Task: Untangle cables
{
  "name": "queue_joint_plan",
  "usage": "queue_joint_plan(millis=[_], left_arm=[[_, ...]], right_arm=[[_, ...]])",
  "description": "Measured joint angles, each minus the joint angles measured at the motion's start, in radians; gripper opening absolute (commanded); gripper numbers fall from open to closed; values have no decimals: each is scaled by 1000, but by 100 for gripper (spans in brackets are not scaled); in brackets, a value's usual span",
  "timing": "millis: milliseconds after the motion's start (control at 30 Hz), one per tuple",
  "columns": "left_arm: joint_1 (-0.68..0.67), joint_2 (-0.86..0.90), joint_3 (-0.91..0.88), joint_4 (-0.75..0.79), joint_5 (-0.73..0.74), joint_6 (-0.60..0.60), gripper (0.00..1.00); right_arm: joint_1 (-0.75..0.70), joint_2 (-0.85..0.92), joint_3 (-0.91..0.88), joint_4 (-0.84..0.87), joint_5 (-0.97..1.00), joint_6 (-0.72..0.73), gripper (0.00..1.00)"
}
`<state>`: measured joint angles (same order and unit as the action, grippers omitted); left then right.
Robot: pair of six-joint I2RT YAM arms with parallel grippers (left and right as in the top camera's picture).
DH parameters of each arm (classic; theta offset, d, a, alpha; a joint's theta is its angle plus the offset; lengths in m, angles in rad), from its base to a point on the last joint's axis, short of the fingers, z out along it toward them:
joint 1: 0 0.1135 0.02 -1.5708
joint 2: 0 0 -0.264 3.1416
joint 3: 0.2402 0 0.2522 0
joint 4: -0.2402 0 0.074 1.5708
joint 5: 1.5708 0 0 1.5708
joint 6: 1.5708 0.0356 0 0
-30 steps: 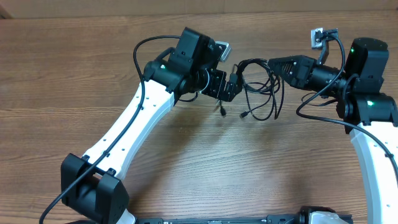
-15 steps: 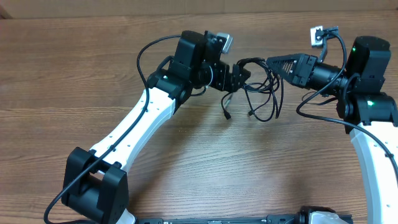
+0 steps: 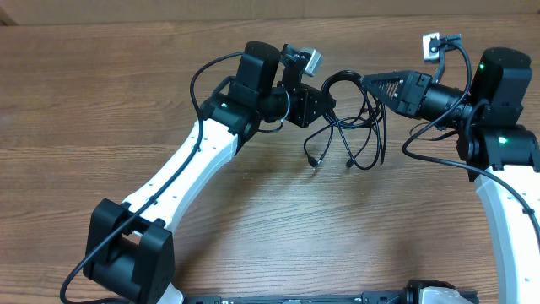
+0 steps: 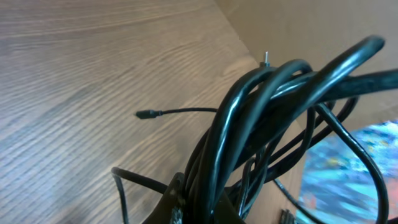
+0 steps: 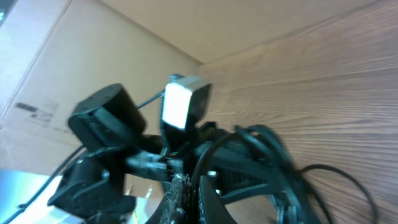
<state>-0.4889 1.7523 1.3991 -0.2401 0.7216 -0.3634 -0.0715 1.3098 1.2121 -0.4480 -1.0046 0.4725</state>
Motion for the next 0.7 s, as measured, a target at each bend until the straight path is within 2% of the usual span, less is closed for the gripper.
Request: queue_joint_plan(millis=[133, 400, 700], left_arm=[[26, 0, 0, -22, 103, 23, 4], [54, 0, 0, -165, 163, 60, 4], [105, 0, 0, -182, 200, 79, 4]], right_arm=[[0, -2, 5, -107, 132, -53, 4], [2, -4, 9, -325, 388, -142, 4], [0, -4, 9, -370, 546, -178, 4]])
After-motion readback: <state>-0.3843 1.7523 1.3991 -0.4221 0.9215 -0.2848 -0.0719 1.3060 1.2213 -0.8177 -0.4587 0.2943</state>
